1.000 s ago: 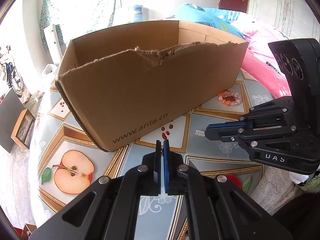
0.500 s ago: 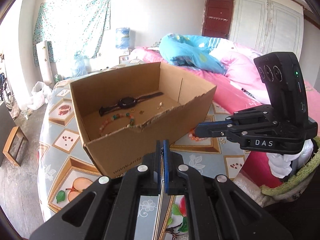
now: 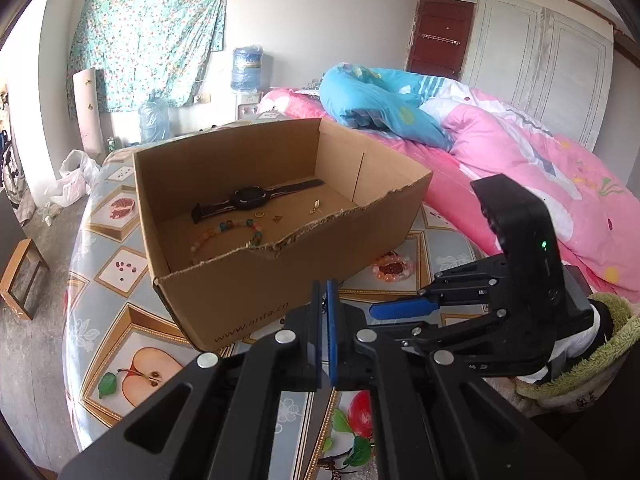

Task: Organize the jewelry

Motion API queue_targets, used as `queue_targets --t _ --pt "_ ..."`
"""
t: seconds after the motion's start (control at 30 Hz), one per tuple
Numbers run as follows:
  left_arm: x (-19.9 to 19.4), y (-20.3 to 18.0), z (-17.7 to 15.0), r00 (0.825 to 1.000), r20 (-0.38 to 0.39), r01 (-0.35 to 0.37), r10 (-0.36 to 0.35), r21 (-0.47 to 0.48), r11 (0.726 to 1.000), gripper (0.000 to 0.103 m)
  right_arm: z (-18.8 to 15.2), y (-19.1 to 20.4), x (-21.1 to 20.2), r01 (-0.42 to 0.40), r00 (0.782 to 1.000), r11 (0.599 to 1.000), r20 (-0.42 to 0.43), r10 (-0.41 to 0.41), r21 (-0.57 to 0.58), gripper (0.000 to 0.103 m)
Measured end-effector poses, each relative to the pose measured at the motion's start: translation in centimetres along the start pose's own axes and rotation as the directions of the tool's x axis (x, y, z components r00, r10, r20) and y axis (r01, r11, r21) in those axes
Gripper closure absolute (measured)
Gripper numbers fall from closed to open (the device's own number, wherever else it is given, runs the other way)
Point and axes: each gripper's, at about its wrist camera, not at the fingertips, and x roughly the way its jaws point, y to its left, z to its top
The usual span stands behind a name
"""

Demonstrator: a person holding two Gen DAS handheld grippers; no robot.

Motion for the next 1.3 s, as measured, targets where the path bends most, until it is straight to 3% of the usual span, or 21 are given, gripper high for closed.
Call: queue_targets --t 0.07,0.17,0.2,0.3,0.5,0.77,0.9,0.97,1.13,1.3 --pt "0.4 0.3 -0.4 1.000 -0.015 -0.004 0.004 -0.016 1.000 0.101 -0.6 0.5 1.4 0.055 0.998 0.998 -0.029 -0.056 -0.041 0.080" --pt "0.7 0.6 -0.8 1.000 -0.027 -0.012 0.012 -0.028 1.000 0.101 -1.1 1.4 2.0 0.120 0.992 0.986 -0.026 -0.124 -0.112 0.089" --pt "0.8 0.6 -0.8 0.999 -0.029 -0.015 0.014 -0.029 0.999 0.101 -1.1 1.6 2.0 0.117 0.992 0.986 -0.030 -0.121 -0.119 0.099" --pt "0.9 0.8 -1.0 0.999 -0.029 -0.015 0.014 -0.033 0.999 0.101 -1.1 1.5 1.9 0.111 0.993 0.988 -0.034 -0.115 -0.105 0.100" --pt "0.9 0.9 -1.0 0.999 -0.030 -0.015 0.014 -0.026 1.000 0.101 -1.0 -1.4 1.4 -0.002 0.999 0.998 -0.034 0.004 0.065 0.103" --pt "1.2 1.3 -1.5 0.999 -0.040 -0.022 0.020 -0.039 0.999 0.101 -1.4 -4.9 1.1 -0.155 0.987 0.950 0.002 0.161 0.272 0.103" --pt "1.4 1.4 -1.8 0.999 -0.046 -0.020 0.018 -0.045 0.999 0.101 -1.4 -5.9 0.4 -0.179 0.983 0.934 0.029 0.179 0.310 0.103" --pt "1.7 1.5 -2.0 0.998 -0.056 -0.023 0.021 -0.050 0.998 0.101 -1.2 -5.8 -0.2 -0.164 0.986 0.946 0.028 0.163 0.279 0.103" --pt "2.1 1.6 -2.2 0.997 -0.068 -0.033 0.029 -0.063 0.997 0.101 -0.8 -3.2 0.2 -0.014 0.998 0.997 -0.054 0.018 0.075 0.103" --pt "2.1 1.8 -2.3 0.997 -0.065 -0.044 0.039 -0.077 0.996 0.101 -0.5 -1.0 0.8 -0.012 0.998 1.000 -0.064 0.012 -0.009 0.103"
